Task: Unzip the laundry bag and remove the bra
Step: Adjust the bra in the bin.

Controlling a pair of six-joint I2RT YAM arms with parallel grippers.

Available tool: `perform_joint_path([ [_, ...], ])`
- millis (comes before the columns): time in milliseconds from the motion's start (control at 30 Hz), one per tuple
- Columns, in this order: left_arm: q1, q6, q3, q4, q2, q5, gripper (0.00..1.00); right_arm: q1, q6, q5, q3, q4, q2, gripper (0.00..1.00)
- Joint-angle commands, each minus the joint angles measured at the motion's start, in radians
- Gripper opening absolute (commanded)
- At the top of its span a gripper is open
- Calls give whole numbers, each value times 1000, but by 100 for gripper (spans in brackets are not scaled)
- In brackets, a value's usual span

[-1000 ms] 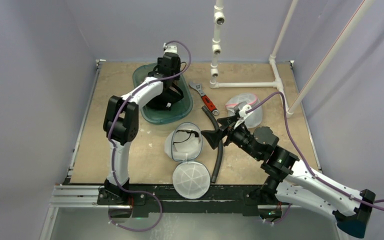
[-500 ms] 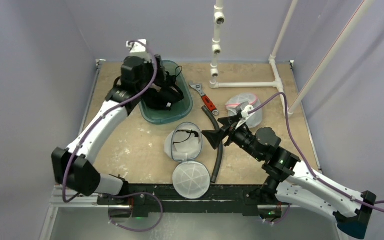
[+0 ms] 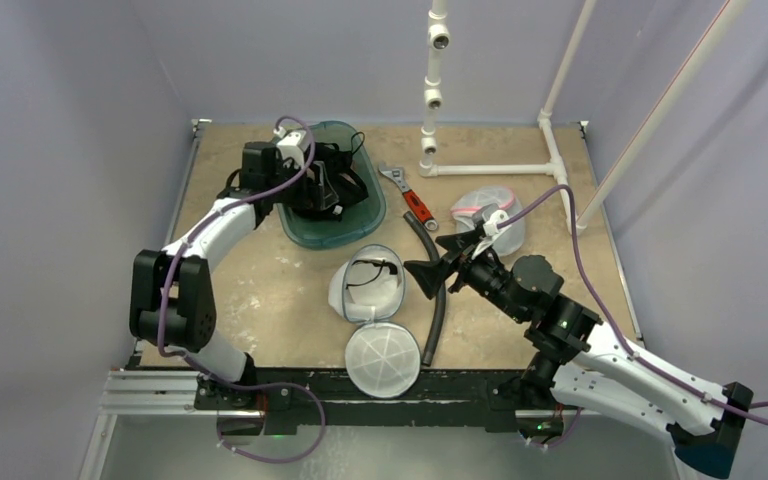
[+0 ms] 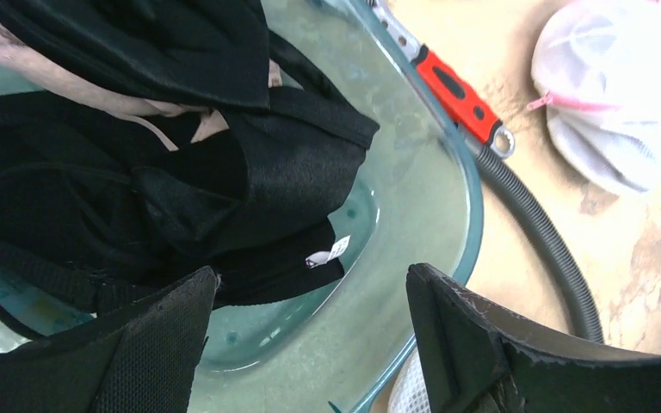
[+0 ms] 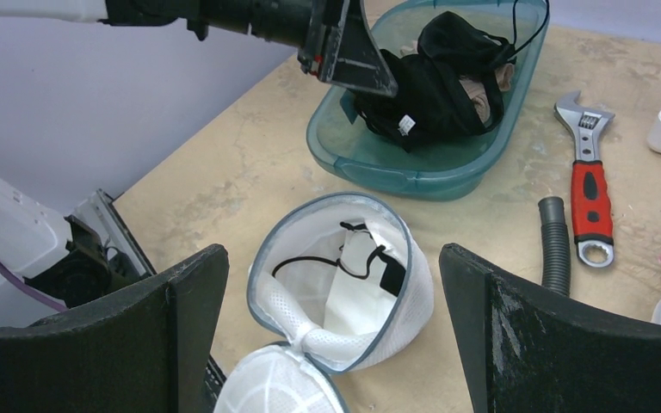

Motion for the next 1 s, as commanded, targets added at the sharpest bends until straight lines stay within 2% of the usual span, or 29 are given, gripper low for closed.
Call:
perform_joint_path([
  [0,4,118,-20,103,5,81,80,-3,1,-22,12,40,-22,95],
  [433,9,275,40,128,81,7,77,-2,0,-46,6,52,-26,95],
  [567,10,266,57,135,119,41,74,-2,-1,-47,6,53,-22,95],
  [733,10,248,55,152,156,106,61,-2,0,-53,5,49,-24,95],
  [967,13,231,68,152,136,128,25,-3,0,-53,5,50,-27,95],
])
